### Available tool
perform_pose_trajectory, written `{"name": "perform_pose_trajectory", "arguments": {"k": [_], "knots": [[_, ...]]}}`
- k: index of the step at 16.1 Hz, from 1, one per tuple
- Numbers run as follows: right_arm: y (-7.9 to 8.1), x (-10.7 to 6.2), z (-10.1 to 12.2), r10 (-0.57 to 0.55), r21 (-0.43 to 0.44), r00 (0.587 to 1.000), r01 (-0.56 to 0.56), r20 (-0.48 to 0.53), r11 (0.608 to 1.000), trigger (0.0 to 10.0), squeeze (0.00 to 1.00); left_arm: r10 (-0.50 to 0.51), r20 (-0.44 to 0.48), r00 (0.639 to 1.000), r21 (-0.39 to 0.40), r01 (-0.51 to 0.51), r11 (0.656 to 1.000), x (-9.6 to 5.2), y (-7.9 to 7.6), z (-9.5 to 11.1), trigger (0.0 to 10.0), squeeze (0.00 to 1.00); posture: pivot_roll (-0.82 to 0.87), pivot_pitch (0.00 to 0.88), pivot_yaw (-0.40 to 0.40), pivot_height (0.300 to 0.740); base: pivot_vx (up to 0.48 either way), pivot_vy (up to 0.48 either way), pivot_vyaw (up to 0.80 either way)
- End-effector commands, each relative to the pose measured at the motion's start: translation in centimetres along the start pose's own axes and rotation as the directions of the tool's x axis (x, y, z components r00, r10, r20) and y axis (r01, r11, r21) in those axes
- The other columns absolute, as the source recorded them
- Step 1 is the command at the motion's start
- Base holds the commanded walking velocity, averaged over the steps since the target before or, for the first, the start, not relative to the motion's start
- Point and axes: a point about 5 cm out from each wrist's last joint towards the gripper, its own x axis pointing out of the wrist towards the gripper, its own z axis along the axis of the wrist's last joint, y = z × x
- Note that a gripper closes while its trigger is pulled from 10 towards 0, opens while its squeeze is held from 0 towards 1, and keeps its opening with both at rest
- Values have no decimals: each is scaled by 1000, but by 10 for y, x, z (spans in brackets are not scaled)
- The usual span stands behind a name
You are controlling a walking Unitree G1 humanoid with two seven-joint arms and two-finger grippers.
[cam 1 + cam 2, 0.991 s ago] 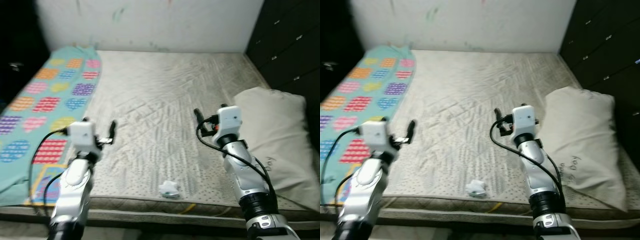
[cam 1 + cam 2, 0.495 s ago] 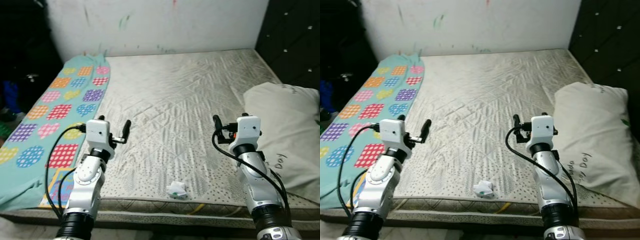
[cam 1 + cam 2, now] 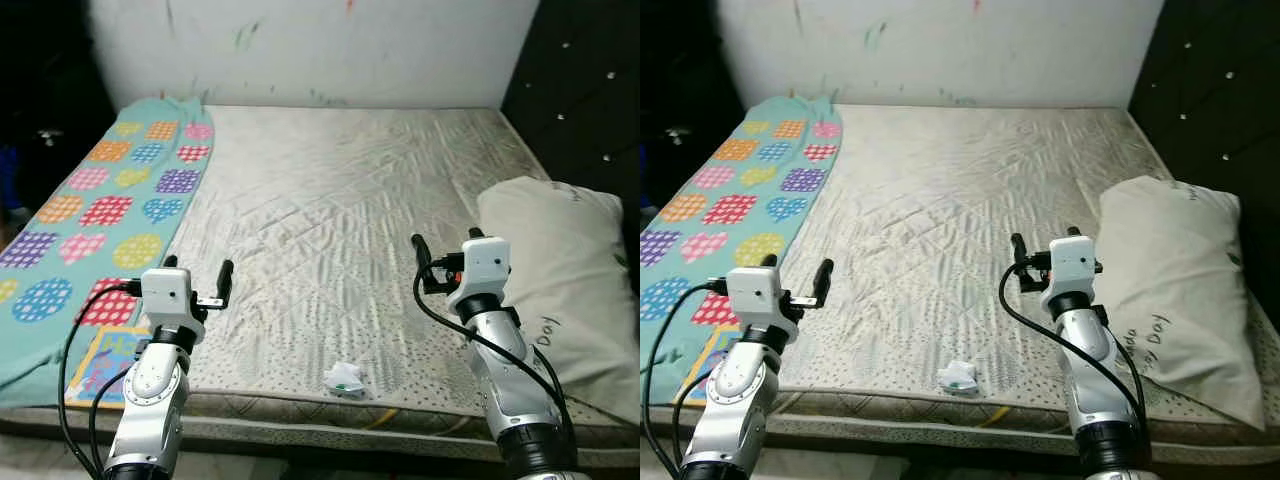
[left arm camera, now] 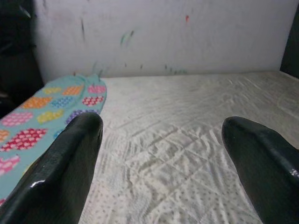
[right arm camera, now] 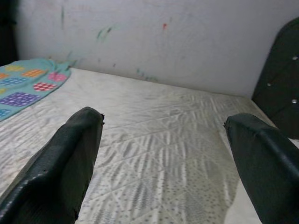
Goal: Clean up the room
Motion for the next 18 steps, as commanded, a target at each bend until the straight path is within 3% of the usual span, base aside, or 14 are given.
{"name": "perform_pose_trajectory", "arguments": {"k": [1,4,8,12,16,18], "knots": [[0,-1,-2,-2,7,1000,3,-14,1000,10000,0,-5,7,1000,12,5,1000,-1,-1,1,10000,0,-36,0,10,740,0,0,0],[0,-4,0,0,6,1000,0,-17,1000,10000,0,-12,7,1000,4,12,1000,-5,-7,3,10000,0,-38,0,13,740,0,0,0],[3,-9,1,20,10,999,-20,-25,1000,10000,0,-3,-3,1000,18,3,1000,-10,0,4,10000,0,-37,0,18,740,0,0,0],[0,-29,-11,18,28,996,-16,-92,999,10000,0,10,-42,999,25,-9,1000,-24,6,-2,10000,0,-35,1,9,740,0,0,0],[0,-28,-8,28,26,995,-25,-96,999,10000,0,6,-47,999,17,-6,1000,-26,3,0,10000,0,-33,16,2,740,0,0,-752],[0,-29,-8,35,20,994,-33,-101,999,10000,0,0,-50,999,15,0,1000,-28,1,1,10000,0,-31,26,3,740,0,0,0]]}}
